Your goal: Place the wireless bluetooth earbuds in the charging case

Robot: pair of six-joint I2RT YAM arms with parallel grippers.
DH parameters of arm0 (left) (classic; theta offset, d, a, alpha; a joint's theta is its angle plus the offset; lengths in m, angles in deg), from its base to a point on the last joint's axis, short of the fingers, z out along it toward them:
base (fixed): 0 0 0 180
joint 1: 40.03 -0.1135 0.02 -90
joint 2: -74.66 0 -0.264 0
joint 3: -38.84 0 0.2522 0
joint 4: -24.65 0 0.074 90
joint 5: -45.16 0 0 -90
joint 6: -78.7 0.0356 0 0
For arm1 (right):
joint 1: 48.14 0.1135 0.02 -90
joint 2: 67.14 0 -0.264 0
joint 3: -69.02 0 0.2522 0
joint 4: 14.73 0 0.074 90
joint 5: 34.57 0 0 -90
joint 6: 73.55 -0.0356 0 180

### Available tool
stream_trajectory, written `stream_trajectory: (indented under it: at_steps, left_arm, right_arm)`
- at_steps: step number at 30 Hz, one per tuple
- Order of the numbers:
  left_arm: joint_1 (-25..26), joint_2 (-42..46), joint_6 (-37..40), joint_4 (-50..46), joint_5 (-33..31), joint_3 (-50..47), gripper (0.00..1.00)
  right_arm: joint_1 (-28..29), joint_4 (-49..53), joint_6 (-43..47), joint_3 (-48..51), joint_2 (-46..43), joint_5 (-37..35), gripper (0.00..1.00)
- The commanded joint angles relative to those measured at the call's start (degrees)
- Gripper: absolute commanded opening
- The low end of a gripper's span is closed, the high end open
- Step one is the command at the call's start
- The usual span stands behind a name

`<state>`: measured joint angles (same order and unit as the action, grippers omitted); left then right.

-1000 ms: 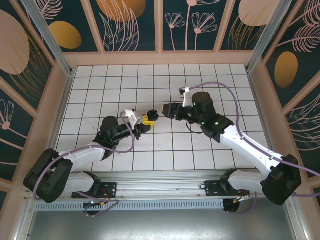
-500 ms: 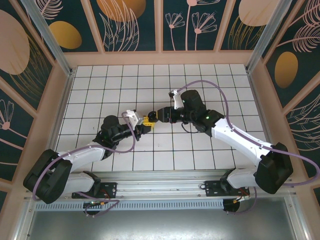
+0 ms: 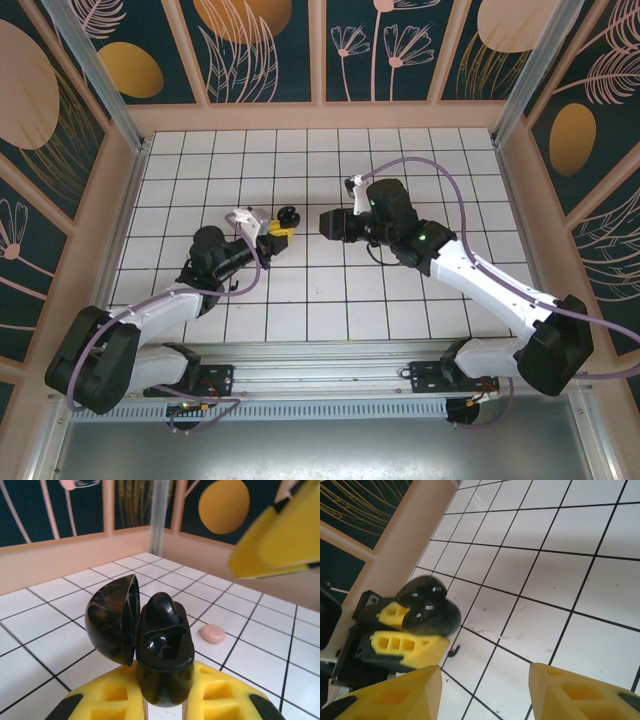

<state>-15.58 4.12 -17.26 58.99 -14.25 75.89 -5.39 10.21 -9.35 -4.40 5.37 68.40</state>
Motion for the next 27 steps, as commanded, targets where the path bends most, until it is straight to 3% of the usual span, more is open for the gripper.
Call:
stream_trajectory:
  at_steps: [1,6,11,17,21,27]
  left_arm:
    - [-3.1,0.9,-4.4,-0.1,-0.7,0.4,0.03]
    - [-8.4,0.0,-9.4,0.2,0.6,-0.1,0.03]
    - [-12.6,-1.9,-13.2,-2.5,-2.7,0.2,0.02]
    - [-15.6,-3.7,-17.3,-1.8,-3.8,-0.1,0.02]
    - [-16.7,-4.7,-17.8,-2.6,-2.8,0.8,0.02]
    - [-17.8,-6.4,-17.3,-5.1,-3.7,2.9,0.02]
  right_arm:
    - [2.8,2.5,0.5,-3.4,1.9,-2.2,0.5]
    - [8.0,0.2,10.5,-4.6,5.5,-1.0,0.5]
    - [8.3,-2.9,29.8,-5.2,8.4,10.9,0.48]
    - [9.2,8.5,61.9,-13.2,18.6,24.0,0.46]
    - [9.7,10.2,71.8,-18.3,26.8,30.3,0.41]
    - [12.2,14.9,81.6,-27.8,39.0,27.7,0.39]
